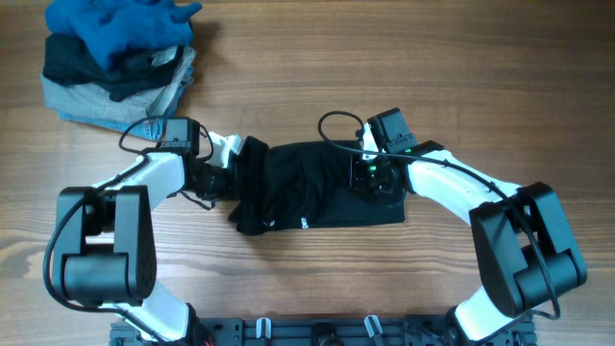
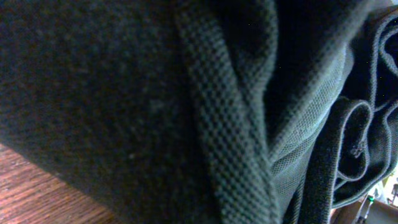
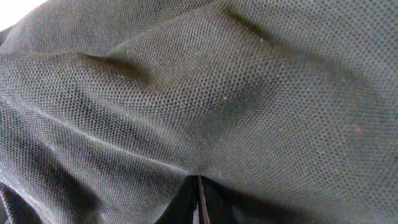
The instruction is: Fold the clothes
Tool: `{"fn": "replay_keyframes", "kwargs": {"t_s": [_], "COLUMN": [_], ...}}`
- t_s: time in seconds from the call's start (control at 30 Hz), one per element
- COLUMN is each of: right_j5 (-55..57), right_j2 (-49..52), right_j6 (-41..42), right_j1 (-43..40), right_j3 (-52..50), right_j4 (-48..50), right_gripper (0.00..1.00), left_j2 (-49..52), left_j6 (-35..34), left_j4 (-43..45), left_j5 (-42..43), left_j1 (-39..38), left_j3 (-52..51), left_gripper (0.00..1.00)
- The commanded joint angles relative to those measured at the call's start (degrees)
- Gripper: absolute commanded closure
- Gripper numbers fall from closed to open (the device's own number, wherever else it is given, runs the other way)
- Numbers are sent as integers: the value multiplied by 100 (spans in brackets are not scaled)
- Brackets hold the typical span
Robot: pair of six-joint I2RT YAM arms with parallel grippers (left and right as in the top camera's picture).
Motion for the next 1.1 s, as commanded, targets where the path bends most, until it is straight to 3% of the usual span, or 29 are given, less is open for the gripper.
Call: {"fn": "replay_keyframes", "kwargs": {"t_s": [0.0,0.17,0.27,0.43,0.57,0.7,0.8,0.97,1.0,1.03,1.07], "right_j5": [-98,-70,-39,601,1119,1193,1189,1174,1174,1176,1176], "right_j2": [116,-800,-1434,-1749,-1746,-1746,-1749,-1746,-1746,-1749,-1746], "right_j6": [-111,-122,-129,-15,411,544,485,483,481,479,413], "right_j1": [-4,-15,-15,-116,-715,-1539,-2041,-2175,-2175,-2175,-2175], "right_j3": [2,4,4,4,4,4,4,2,4,4,4], "right_j4": [-22,-323,-538,-903,-1307,-1698,-1836,-1893,-1923,-1954,-1976], "right_gripper": [94,93,88,88,87,87,87,87,87,87,87], "left_j2": [138,-107,-109,-111,-109,42,256,828,951,1060,1178], "left_j6": [-2,0,-2,-7,-4,-79,-505,-1132,-1167,-1165,-1165], "left_j4": [-564,-2179,-2868,-3630,-3469,-3191,-2756,-1554,-1386,-1290,-1237], "left_j5": [-402,-404,-404,-376,-474,-1143,-1178,-1185,-1182,-1211,-1386], "left_j1": [105,378,254,-289,-1346,-2457,-3112,-3807,-3877,-3926,-3971], "left_j3": [131,1679,2398,3351,3473,3471,3373,3359,3359,3359,3359], "left_gripper": [96,96,96,96,96,96,94,88,78,78,62]}}
